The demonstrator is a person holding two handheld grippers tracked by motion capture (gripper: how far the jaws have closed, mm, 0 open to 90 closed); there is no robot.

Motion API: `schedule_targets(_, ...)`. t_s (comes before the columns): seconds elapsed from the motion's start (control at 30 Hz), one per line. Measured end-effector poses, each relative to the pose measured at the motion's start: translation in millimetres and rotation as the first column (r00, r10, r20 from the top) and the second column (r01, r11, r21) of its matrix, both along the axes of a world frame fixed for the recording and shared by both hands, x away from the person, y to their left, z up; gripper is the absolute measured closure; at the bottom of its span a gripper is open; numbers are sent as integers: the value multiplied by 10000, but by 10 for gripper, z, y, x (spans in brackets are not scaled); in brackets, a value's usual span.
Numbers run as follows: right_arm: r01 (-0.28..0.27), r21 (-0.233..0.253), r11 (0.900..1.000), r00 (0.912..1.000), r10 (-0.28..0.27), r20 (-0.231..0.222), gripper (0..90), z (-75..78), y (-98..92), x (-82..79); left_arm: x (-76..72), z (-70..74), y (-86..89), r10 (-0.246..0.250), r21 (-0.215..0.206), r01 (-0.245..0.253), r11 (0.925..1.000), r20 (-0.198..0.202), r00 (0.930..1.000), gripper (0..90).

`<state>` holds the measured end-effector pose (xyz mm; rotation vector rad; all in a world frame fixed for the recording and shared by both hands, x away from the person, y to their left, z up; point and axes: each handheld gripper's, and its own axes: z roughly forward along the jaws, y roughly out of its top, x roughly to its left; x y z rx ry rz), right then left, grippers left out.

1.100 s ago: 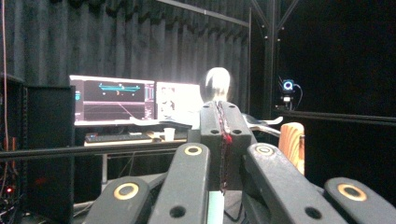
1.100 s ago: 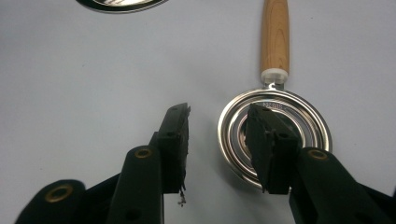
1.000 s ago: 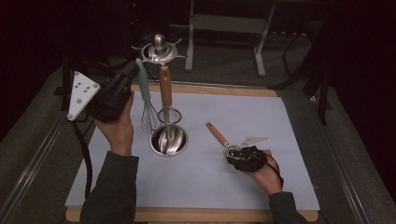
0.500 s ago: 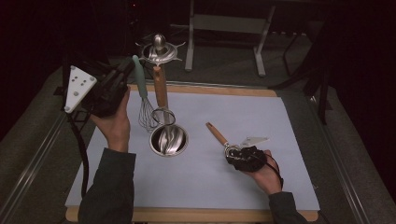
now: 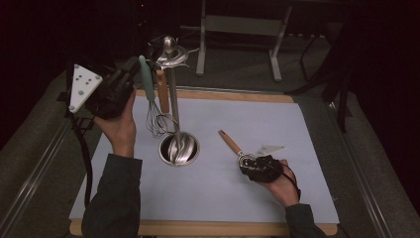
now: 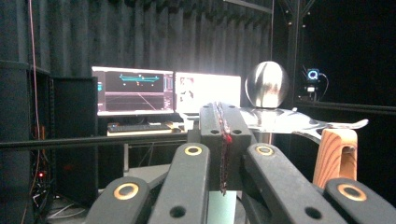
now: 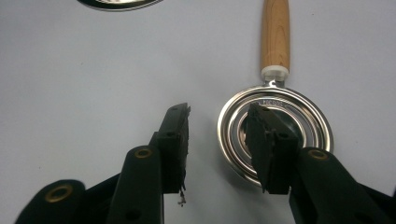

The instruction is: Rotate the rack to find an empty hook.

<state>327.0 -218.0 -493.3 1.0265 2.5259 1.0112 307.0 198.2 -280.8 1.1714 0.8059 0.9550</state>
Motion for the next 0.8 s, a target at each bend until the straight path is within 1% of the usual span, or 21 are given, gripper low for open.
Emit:
schedule_targets(0.53,-1,27,10000,10000,1,-30,593,-5,-3,2,126,29,35,252,221,-247,9995,-243,9994,898)
schedule_targets(0.7,-8,3,10000,10000,8,-21,593,-9,-1,3,165,23,56,382,331,-368,9988,-424,9984,898)
schedule_targets(0.8,-6,-1,10000,10000,6,-23,593,-9,-1,3,187,19,67,379,311,-363,9989,-513,9980,898)
